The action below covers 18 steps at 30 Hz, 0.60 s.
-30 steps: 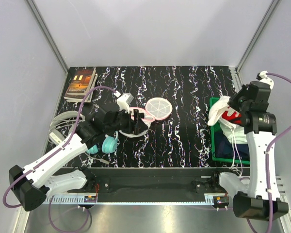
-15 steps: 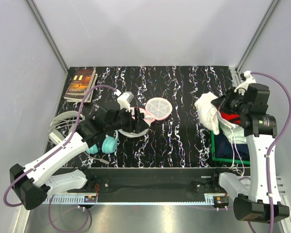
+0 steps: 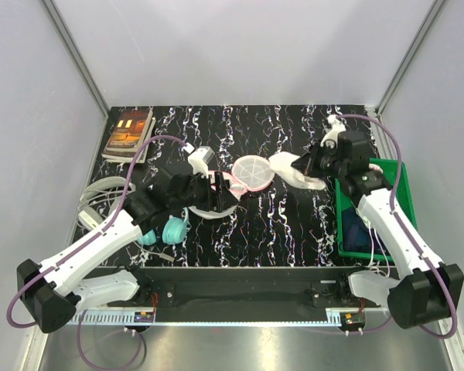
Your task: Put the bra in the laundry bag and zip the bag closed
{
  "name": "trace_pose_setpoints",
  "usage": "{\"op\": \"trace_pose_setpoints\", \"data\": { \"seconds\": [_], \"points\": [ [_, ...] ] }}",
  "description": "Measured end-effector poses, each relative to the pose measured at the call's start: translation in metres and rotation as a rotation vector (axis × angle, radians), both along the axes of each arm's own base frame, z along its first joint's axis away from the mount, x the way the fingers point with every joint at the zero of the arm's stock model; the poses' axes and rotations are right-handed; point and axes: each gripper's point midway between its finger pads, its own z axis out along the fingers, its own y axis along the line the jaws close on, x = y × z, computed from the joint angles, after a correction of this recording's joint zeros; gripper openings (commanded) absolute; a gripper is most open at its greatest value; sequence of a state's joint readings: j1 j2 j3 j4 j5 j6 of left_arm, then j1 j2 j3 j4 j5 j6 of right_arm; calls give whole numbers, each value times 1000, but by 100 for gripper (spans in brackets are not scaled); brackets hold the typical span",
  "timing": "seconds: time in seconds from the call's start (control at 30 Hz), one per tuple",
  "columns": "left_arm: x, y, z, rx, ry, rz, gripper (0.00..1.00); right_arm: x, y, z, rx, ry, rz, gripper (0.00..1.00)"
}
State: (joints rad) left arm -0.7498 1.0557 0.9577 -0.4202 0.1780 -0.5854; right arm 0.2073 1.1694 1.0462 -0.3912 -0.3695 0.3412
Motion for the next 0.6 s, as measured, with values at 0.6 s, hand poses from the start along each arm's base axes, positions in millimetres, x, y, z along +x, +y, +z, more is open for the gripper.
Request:
{"op": "trace_pose_setpoints", "data": {
  "seconds": [0.6],
  "points": [
    [2,-10,-21,16,55,-24,58,-118,65,-159,239,236,82,0]
  ]
}}
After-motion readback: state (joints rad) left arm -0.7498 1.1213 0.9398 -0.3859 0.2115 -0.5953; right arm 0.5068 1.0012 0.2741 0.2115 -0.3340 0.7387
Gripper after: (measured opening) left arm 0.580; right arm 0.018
